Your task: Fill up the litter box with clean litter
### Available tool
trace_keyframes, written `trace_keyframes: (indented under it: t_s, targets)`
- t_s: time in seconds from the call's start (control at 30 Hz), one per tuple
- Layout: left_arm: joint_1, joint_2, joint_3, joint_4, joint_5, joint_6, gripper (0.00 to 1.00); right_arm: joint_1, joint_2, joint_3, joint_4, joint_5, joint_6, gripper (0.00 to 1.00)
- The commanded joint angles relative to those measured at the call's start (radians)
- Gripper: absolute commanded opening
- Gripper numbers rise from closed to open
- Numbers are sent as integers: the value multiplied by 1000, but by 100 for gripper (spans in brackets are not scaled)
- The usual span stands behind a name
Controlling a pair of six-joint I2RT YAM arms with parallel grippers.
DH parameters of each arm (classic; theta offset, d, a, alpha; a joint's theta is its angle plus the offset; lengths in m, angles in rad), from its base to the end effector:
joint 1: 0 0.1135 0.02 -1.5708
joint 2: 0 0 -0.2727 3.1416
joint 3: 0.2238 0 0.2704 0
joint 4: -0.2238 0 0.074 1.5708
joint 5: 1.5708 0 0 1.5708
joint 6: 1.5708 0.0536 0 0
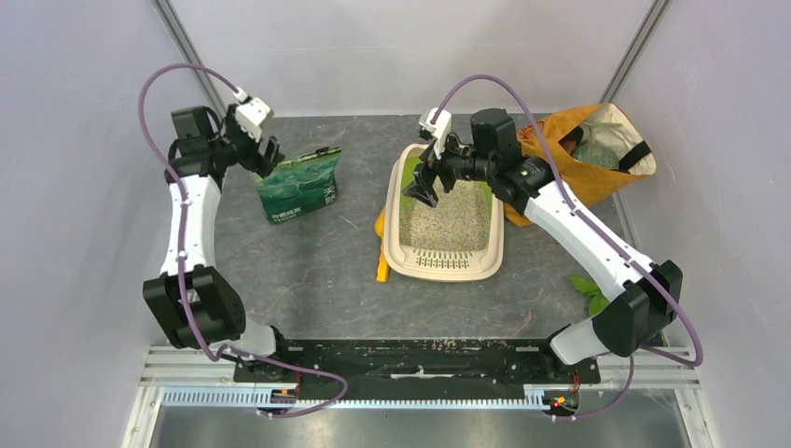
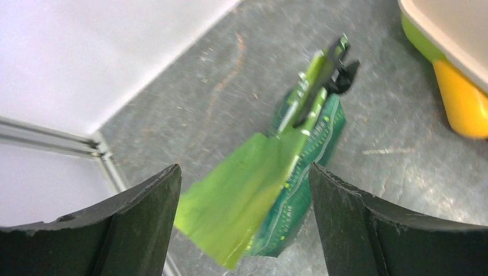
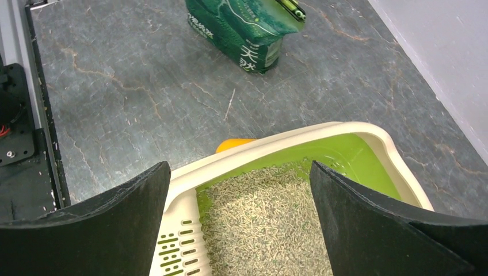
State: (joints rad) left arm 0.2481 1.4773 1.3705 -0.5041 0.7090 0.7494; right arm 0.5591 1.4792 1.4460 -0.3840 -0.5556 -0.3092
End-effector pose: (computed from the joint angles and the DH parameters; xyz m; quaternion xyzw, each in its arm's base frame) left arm 0.3547 0.0538 0.3508 0.3616 0.7661 -0.0633 0.5276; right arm 0.2985 0.2201 0.3878 -0.4747 0.6684 0.2934 0.4917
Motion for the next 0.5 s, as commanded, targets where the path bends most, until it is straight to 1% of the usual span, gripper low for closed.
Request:
trace_keyframes:
  t_s: [0.0,0.03,0.13,0.27,0.37,0.47]
  targets:
    - [2,-32,174,-14,-71,-203,87,-25,-51,66,-24,55,80,97]
    - [1,-31,202,-42,-69,-216,87,-31,-56,77,-38,67,95,97]
    - [-25,-49,246,-98,-133,-270,88,-55,-95,78,-60,123,160,97]
    - [-92,-105,249,-178,-263,-320,88,-94,-195,27,-92,246,261,97]
    - [-163,-161,207,-209,-407,-398,89,-170,-303,-79,-101,251,351,97]
    - [-235,-223,108,-220,-523,-482,89,-273,-400,-188,-119,266,446,97]
